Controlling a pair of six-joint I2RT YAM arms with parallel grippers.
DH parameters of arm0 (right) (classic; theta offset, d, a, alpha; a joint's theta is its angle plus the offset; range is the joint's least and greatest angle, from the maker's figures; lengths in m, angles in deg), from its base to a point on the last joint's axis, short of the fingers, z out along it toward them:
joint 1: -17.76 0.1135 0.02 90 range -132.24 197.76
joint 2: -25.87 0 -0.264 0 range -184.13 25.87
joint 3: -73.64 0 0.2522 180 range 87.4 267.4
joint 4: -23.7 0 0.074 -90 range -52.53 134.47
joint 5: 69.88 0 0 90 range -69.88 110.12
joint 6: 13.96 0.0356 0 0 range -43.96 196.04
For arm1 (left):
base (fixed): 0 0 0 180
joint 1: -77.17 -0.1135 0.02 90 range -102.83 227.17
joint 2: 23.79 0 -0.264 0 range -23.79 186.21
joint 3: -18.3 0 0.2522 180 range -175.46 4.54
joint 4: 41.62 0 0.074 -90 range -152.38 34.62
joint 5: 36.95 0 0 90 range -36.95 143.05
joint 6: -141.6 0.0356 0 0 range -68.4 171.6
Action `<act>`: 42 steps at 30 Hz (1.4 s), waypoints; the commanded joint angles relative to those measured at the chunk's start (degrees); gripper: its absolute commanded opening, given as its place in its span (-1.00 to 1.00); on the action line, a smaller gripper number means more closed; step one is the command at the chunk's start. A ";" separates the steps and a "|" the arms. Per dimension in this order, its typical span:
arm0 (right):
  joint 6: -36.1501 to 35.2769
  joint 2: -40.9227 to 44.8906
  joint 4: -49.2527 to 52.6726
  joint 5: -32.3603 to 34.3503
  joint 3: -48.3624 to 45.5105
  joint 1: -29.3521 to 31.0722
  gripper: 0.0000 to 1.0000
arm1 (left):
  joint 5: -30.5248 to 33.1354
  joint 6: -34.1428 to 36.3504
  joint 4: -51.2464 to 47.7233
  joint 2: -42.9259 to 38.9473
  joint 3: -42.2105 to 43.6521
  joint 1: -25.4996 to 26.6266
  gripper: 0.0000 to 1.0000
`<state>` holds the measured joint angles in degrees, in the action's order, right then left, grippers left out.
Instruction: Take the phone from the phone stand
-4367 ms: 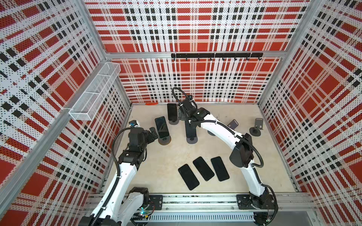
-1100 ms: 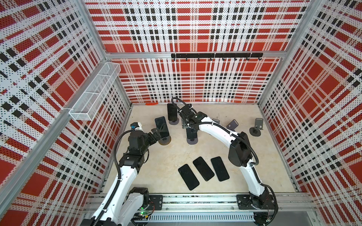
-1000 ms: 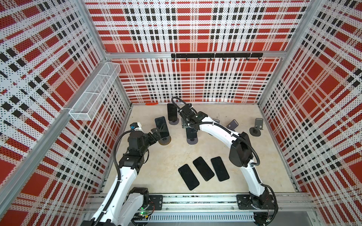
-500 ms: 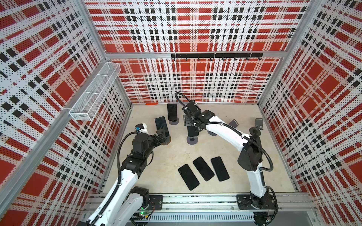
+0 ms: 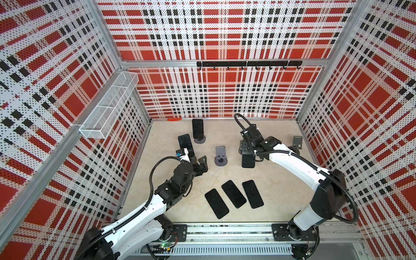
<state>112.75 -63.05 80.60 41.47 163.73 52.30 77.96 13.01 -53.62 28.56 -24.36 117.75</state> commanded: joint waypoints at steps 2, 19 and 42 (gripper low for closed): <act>2.05 8.69 0.72 -1.37 -6.72 -2.73 0.20 | 13.09 3.78 6.56 3.66 0.67 5.63 0.96; 1.33 16.39 2.21 -6.54 -28.18 -12.18 0.21 | 12.47 5.57 18.13 11.77 4.69 6.97 0.96; 6.64 6.35 -5.10 -10.65 -32.53 -6.89 0.18 | 17.92 8.69 24.60 12.94 8.73 4.59 0.96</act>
<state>116.84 -55.75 78.20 33.16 130.84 44.13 93.78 20.07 -31.57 42.47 -16.76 123.13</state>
